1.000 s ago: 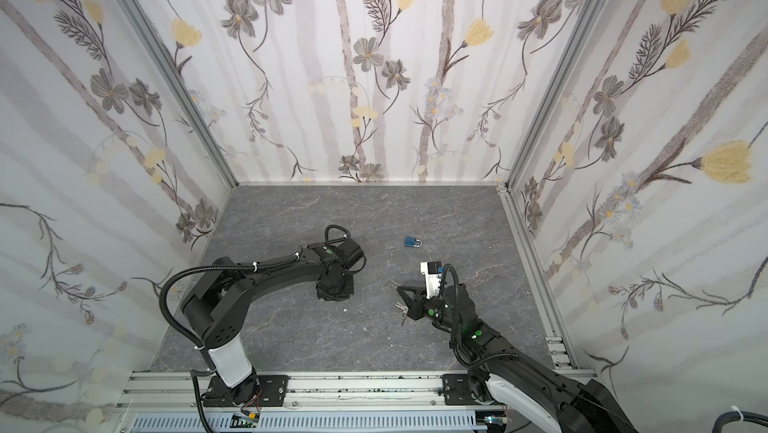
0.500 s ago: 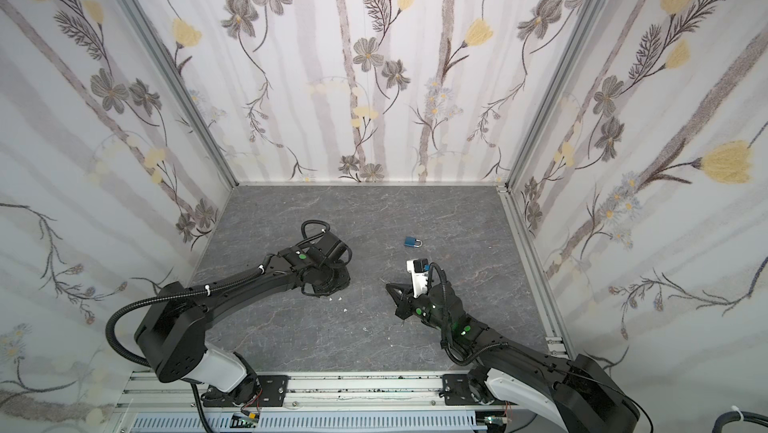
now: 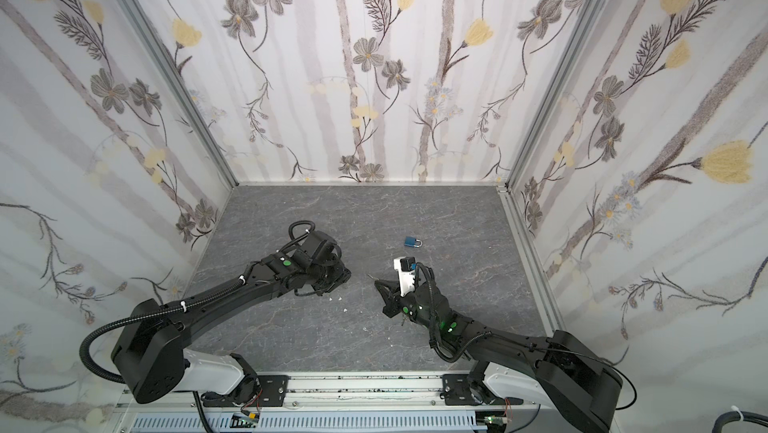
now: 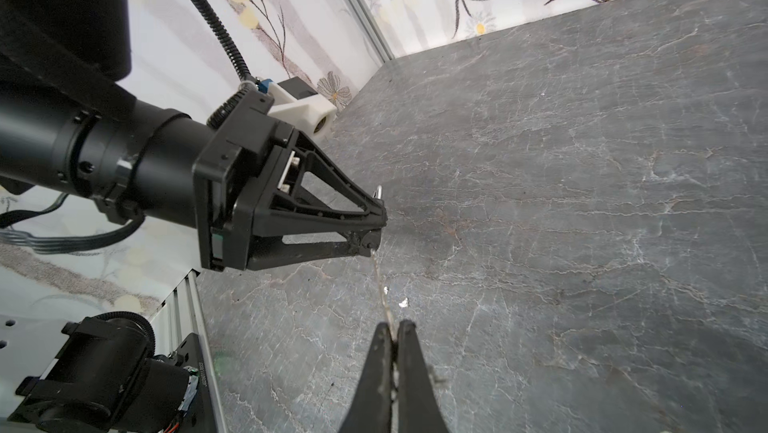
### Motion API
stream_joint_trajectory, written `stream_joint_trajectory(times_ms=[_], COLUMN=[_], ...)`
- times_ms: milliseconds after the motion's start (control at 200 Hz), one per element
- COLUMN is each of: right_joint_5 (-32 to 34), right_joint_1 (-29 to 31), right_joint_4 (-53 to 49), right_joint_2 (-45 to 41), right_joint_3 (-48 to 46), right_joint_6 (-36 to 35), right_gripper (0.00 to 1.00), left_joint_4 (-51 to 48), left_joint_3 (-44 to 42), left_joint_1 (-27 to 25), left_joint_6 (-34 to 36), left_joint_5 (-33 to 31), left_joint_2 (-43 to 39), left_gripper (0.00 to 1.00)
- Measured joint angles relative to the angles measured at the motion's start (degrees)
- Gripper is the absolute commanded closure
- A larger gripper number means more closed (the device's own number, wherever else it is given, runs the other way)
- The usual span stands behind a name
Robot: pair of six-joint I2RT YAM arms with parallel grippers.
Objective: Unlock with the key
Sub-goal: 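Bring the padlock toward the center while the right gripper brings the key toward it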
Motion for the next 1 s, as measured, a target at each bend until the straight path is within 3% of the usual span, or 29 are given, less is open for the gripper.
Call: stream_joint_trajectory(times_ms=[375, 1004], right_joint_5=[0.48, 1.31], right_joint_1=[1.20, 2.23], right_joint_4=[6.21, 11.13], right_joint_2=[10.62, 18.18], right_joint_3=[2.80, 4.61], right_joint_6=[-0.09, 0.55], right_gripper=[1.00, 1.00], left_joint_4=[1.46, 4.00], left_joint_3=[0.17, 0.59], left_joint_1=[0.11, 0.11], left_joint_6=[-2.08, -4.48], left_joint_5=[0.81, 2.21], left_joint_2=[-0.13, -0.07], left_gripper=[0.81, 0.81])
